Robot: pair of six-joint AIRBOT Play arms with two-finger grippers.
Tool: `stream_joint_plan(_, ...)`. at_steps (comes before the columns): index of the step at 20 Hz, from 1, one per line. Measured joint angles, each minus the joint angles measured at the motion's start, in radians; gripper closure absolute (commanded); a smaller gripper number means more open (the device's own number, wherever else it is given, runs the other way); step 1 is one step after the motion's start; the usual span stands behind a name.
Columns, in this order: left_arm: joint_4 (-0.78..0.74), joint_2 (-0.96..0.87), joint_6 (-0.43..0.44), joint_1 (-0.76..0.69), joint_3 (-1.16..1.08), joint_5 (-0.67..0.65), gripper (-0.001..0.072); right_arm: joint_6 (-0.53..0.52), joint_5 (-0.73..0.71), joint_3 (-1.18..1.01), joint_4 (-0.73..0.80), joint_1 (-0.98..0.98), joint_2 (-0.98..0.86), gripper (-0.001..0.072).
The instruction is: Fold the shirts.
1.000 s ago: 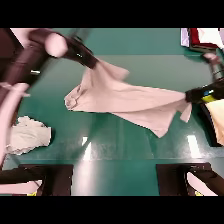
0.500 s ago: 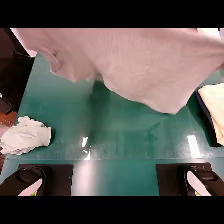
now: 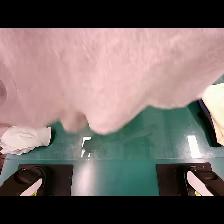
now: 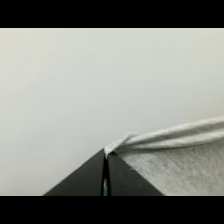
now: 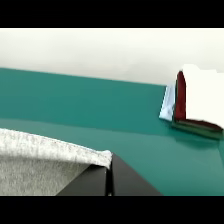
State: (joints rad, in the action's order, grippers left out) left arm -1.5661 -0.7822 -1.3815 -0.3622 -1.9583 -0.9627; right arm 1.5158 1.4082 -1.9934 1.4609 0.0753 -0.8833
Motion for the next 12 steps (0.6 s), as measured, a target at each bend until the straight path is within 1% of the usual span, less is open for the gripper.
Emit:
stream_joint_plan(3, -0.011, -0.127, 0.023, 0.0, -0.006, -0.129, 0.0687, 0.0, 0.092, -0.035, 0.002, 0.0, -0.151, 0.0701)
stream_joint_plan(6, -0.04, -0.312, 0.045, 0.0, 0.031, -0.214, 0.0687, 0.003, 0.166, 0.029, 0.005, -0.001, -0.309, 0.0701)
stream_joint_plan(9, -0.048, -0.54, 0.056, 0.001, 0.087, -0.241, 0.0687, 0.003, 0.2, 0.132, 0.004, -0.001, -0.473, 0.0701)
stream_joint_plan(12, -0.048, -0.751, 0.047, 0.014, 0.112, -0.202, 0.0687, -0.005, 0.143, 0.222, 0.001, -0.001, -0.612, 0.0701)
